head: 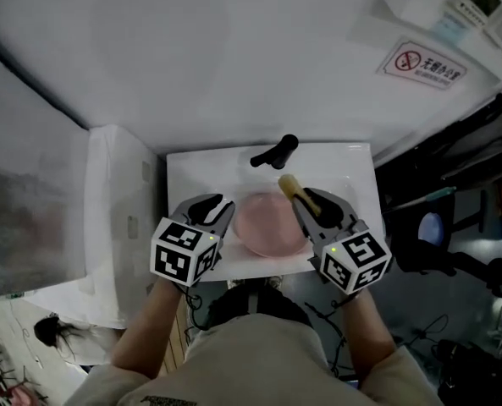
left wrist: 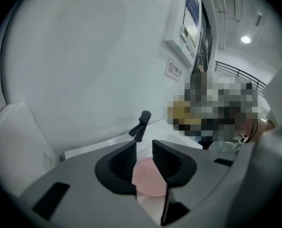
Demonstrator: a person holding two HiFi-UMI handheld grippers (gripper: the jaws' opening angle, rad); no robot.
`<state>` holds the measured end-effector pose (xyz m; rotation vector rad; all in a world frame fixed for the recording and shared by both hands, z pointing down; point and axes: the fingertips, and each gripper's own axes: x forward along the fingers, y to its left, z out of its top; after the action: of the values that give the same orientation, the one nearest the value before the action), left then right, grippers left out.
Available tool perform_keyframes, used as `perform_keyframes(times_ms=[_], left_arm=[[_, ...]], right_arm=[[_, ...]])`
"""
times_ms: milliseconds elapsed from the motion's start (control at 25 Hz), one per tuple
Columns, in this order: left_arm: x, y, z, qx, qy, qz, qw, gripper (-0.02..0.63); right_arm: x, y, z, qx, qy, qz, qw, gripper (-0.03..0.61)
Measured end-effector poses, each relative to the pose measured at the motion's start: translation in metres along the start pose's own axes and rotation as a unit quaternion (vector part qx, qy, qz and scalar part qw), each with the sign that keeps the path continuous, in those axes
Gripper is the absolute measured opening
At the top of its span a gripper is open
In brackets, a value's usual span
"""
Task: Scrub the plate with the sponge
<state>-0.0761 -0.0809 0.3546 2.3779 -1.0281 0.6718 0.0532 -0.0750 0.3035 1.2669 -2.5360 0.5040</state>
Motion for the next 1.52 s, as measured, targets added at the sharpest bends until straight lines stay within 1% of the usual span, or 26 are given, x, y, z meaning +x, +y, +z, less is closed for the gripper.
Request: perform_keyframes(times_ms=[120, 240, 320, 400, 440, 520, 560, 640, 720, 800, 880, 1000, 1080, 1200, 1280, 1320, 1360, 1400, 1520], left_arm=[[0.023, 0.005, -0.024, -0.018, 0.039, -0.006, 0.9990, 0.146], [0.046, 0.011, -0.050, -0.040, 0.081, -0.013, 0.9959, 0.161], [0.061, 0.014, -0.066, -0.067, 0.098, -0.023, 0.9927, 0.167], [0.075, 0.015, -0.082, -0.103, 0.110, -0.037, 0.9879, 0.174], [0.081, 0.017, -0.090, -0.115, 0.116, -0.040, 0.9857, 0.178], [0.092, 0.021, -0.108, -0.122, 0.139, -0.038, 0.9820, 0.183], [0.097, 0.023, -0.117, -0.125, 0.154, -0.037, 0.9793, 0.184], [0.108, 0.025, -0.137, -0.146, 0.181, -0.040, 0.9717, 0.187], [0.118, 0.027, -0.154, -0.170, 0.197, -0.043, 0.9647, 0.189], [0.127, 0.028, -0.169, -0.182, 0.210, -0.043, 0.9597, 0.190], [0.136, 0.029, -0.184, -0.189, 0.226, -0.042, 0.9546, 0.196], [0.149, 0.026, -0.206, -0.216, 0.248, -0.056, 0.9428, 0.203], [0.155, 0.024, -0.217, -0.234, 0.255, -0.064, 0.9360, 0.210], [0.162, 0.023, -0.227, -0.251, 0.262, -0.069, 0.9292, 0.210], [0.165, 0.021, -0.232, -0.258, 0.269, -0.074, 0.9249, 0.205], [0.167, 0.021, -0.235, -0.260, 0.273, -0.072, 0.9233, 0.188], [0.168, 0.023, -0.238, -0.261, 0.277, -0.065, 0.9223, 0.161], [0.169, 0.026, -0.241, -0.263, 0.280, -0.055, 0.9216, 0.094], [0.171, 0.028, -0.247, -0.280, 0.279, -0.042, 0.9176, 0.076]], right_arm=[[0.020, -0.005, -0.022, 0.001, 0.030, 0.016, 0.999, 0.084], [0.037, -0.011, -0.046, -0.012, 0.063, 0.022, 0.998, 0.084], [0.047, -0.013, -0.063, -0.028, 0.085, 0.024, 0.996, 0.084], [0.057, -0.014, -0.079, -0.026, 0.101, 0.033, 0.994, 0.084], [0.062, -0.014, -0.087, -0.022, 0.108, 0.037, 0.993, 0.084], [0.073, -0.016, -0.107, -0.017, 0.125, 0.043, 0.991, 0.084], [0.079, -0.018, -0.118, -0.013, 0.134, 0.048, 0.990, 0.084], [0.091, -0.020, -0.140, 0.007, 0.152, 0.059, 0.987, 0.084], [0.102, -0.021, -0.160, 0.033, 0.167, 0.072, 0.983, 0.084], [0.110, -0.021, -0.179, 0.048, 0.181, 0.080, 0.979, 0.084], [0.117, -0.021, -0.196, 0.055, 0.194, 0.085, 0.976, 0.084], [0.125, -0.018, -0.218, 0.064, 0.210, 0.094, 0.971, 0.084], [0.130, -0.017, -0.230, 0.067, 0.221, 0.099, 0.968, 0.084], [0.134, -0.017, -0.244, 0.066, 0.237, 0.108, 0.963, 0.084], [0.136, -0.017, -0.253, 0.064, 0.248, 0.118, 0.959, 0.084], [0.137, -0.016, -0.258, 0.063, 0.255, 0.124, 0.957, 0.085], [0.139, -0.015, -0.263, 0.062, 0.262, 0.132, 0.954, 0.086], [0.140, -0.012, -0.268, 0.060, 0.269, 0.140, 0.951, 0.086], [0.145, -0.005, -0.284, 0.051, 0.291, 0.161, 0.942, 0.086]])
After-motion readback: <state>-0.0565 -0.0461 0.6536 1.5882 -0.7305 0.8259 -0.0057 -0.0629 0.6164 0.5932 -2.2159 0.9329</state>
